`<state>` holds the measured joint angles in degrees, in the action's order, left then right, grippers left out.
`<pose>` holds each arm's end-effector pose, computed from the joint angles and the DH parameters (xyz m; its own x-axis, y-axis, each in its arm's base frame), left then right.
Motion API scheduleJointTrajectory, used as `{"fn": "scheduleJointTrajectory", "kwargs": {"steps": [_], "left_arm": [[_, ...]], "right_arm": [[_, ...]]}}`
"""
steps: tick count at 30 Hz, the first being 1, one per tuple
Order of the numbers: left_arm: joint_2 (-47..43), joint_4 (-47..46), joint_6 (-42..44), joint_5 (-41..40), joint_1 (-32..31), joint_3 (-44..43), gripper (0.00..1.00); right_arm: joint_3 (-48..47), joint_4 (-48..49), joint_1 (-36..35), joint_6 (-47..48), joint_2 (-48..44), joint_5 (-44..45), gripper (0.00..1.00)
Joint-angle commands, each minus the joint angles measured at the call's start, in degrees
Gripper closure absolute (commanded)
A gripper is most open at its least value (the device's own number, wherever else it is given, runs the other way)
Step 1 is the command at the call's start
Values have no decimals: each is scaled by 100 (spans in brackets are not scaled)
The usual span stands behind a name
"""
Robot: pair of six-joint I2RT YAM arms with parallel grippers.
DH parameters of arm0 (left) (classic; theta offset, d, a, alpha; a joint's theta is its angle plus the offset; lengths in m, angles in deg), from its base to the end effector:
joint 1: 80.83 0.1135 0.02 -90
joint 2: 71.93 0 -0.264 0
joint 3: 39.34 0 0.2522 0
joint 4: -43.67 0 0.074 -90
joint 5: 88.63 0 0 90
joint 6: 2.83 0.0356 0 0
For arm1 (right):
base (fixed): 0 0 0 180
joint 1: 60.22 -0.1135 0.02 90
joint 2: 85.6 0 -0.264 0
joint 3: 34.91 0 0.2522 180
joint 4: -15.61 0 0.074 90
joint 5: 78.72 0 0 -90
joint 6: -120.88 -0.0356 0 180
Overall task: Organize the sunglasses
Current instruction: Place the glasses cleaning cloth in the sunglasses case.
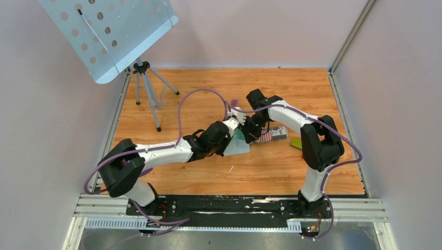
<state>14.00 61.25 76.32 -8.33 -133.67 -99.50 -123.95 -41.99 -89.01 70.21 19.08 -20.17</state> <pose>0.1906 -0.2416 0.1923 -0.5412 0.4068 -0.7359 0.6208 0.7836 -0.0233 0.3064 0.1896 0.2010 -0.3051 -0.7846 -0.5397 -0.9516 0.2300 0.2037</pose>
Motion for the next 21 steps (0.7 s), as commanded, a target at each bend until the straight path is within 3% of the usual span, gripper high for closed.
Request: {"fn": "scheduleJointTrajectory", "kwargs": {"steps": [1, 21], "left_arm": [[324, -237, 122, -254, 28, -309, 100], [941, -130, 361, -964, 28, -757, 100]], "right_arm": [[-118, 180, 74, -132, -242, 297, 100], [-204, 628, 112, -289, 1, 660, 100]]}}
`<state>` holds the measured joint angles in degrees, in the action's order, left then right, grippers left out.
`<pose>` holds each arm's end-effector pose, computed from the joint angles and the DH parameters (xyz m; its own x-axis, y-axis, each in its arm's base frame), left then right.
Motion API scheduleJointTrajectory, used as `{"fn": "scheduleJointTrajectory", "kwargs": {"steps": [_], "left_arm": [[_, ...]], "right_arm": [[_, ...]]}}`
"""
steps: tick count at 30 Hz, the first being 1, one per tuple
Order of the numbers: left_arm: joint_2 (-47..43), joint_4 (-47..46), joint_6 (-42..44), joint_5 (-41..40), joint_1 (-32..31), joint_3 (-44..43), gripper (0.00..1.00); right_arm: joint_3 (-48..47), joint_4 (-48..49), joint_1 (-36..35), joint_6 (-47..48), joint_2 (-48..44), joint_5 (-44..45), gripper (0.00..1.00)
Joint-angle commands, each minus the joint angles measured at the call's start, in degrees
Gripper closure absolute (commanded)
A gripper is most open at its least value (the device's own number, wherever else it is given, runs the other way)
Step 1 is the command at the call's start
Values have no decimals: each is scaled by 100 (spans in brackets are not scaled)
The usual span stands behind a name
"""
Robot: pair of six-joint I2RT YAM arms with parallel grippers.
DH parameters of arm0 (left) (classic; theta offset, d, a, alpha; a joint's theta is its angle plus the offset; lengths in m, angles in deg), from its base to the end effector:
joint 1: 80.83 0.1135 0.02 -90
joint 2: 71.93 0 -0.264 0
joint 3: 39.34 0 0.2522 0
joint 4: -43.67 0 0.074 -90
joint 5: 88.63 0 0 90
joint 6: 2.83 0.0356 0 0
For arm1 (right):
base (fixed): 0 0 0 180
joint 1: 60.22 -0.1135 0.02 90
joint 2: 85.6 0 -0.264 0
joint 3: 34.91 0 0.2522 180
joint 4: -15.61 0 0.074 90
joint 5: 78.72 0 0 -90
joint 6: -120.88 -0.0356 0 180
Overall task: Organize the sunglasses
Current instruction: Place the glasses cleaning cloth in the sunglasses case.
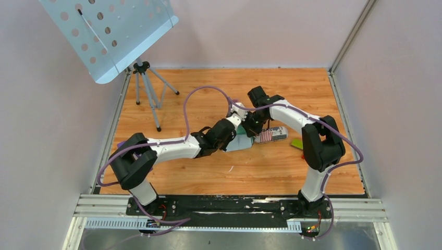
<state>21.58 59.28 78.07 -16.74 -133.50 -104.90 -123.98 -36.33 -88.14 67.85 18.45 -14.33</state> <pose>0.2132 -0.2613 0.1845 -0.5105 0.4216 -0.7494 0.5453 0.8326 0.0969 0.3191 0.1865 0.2068 -0.3055 -0.7756 -0.5523 -0.9458 0.3142 0.0819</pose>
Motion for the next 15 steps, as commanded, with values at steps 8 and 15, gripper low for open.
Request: {"fn": "scheduleJointTrajectory", "kwargs": {"steps": [8, 15], "left_arm": [[303, 45, 197, -259, 11, -260, 100], [395, -14, 263, -442, 11, -296, 100]], "right_arm": [[-299, 174, 20, -142, 210, 115, 100], [-348, 185, 30, -184, 382, 125, 100]]}}
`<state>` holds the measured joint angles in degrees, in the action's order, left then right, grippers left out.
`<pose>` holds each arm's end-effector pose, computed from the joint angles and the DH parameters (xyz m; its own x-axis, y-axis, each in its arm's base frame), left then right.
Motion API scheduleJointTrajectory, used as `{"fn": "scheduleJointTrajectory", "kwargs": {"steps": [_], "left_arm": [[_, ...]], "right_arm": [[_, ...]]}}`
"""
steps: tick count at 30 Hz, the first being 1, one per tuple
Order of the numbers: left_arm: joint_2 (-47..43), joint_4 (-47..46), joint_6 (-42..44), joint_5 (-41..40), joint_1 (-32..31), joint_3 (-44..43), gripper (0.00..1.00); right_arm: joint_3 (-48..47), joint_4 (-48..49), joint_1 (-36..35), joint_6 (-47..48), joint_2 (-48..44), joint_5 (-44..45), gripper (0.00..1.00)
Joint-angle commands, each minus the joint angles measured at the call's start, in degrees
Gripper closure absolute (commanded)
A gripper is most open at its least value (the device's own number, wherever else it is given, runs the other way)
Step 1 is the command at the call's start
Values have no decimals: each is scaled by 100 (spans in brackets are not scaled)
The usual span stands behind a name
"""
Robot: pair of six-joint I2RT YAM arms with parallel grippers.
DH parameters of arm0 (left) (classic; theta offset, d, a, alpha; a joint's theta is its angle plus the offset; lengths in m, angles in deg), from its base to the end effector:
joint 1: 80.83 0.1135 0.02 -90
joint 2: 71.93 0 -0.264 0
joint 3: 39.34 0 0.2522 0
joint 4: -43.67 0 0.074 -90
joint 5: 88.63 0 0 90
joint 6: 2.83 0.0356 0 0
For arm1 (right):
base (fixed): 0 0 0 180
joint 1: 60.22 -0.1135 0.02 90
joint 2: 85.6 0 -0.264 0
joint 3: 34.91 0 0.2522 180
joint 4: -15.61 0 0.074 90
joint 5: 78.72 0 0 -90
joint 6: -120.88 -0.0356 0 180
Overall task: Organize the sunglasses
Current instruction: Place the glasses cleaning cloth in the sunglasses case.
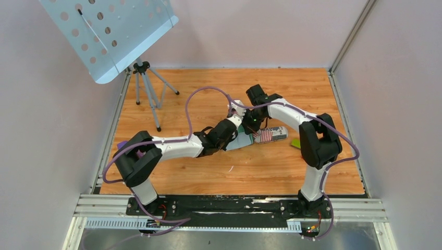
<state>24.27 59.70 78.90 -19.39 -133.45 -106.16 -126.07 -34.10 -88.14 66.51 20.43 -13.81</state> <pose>0.2186 -0.2654 0.1758 -0.5130 0.4499 -0.7310 0.5236 0.8389 0.1488 0.3307 0.1923 0.2066 -0.3079 -0.7603 -0.5720 -0.9403 0.3348 0.0612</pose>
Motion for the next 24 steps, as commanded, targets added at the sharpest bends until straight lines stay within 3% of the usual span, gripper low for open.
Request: {"fn": "scheduleJointTrajectory", "kwargs": {"steps": [1, 24], "left_arm": [[138, -62, 196, -197, 6, -187, 100], [506, -74, 362, -325, 8, -449, 100]], "right_arm": [[-138, -31, 24, -52, 193, 85, 100], [-34, 31, 24, -187, 321, 205, 100]]}}
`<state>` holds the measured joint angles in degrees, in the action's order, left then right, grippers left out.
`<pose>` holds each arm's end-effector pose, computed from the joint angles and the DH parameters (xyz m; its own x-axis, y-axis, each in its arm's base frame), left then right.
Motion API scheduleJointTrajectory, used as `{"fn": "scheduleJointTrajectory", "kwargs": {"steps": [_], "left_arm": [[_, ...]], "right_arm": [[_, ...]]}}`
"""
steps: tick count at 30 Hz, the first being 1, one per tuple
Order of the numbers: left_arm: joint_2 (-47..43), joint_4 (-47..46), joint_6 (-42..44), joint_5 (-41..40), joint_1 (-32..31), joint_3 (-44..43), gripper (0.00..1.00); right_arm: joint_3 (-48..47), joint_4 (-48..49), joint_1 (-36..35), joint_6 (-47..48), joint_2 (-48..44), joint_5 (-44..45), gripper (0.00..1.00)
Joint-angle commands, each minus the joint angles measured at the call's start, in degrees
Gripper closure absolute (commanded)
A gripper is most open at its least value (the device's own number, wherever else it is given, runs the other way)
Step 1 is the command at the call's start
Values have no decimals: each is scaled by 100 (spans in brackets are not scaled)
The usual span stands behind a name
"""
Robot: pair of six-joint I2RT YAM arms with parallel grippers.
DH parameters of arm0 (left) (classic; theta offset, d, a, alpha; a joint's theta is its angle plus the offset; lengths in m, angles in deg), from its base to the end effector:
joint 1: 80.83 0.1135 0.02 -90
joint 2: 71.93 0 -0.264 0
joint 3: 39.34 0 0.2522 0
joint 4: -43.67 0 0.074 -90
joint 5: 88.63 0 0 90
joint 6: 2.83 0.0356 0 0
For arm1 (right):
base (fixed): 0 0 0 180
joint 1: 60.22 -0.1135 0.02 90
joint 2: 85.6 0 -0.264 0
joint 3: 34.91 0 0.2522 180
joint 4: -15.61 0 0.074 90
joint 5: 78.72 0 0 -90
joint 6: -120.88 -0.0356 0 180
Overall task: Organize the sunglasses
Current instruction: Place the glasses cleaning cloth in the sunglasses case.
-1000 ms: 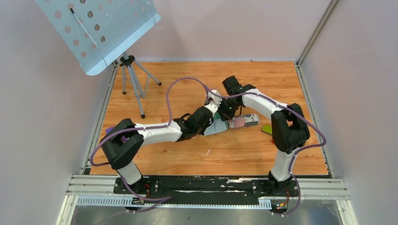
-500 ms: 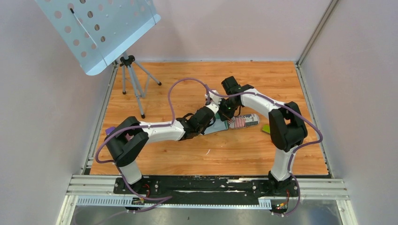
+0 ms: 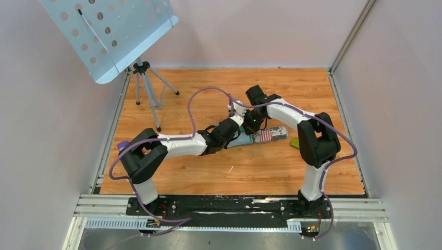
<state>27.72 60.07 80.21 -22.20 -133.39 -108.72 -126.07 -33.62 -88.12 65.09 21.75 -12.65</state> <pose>0.2273 -0.2734 0.1691 -0.5069 0.4794 -0.7164 0.5032 0.8394 0.2056 0.3337 0.1930 0.1983 -0.3403 -0.7617 -0.5514 -0.9289 0.3635 0.0712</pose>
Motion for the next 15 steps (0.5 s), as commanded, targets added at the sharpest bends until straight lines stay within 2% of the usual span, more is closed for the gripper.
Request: {"fn": "scheduleJointTrajectory", "kwargs": {"steps": [1, 15], "left_arm": [[174, -116, 237, -41, 5, -205, 100], [285, -200, 259, -119, 0, -255, 100]], "right_arm": [[-24, -14, 28, -45, 186, 90, 100], [42, 100, 22, -66, 182, 131, 100]]}}
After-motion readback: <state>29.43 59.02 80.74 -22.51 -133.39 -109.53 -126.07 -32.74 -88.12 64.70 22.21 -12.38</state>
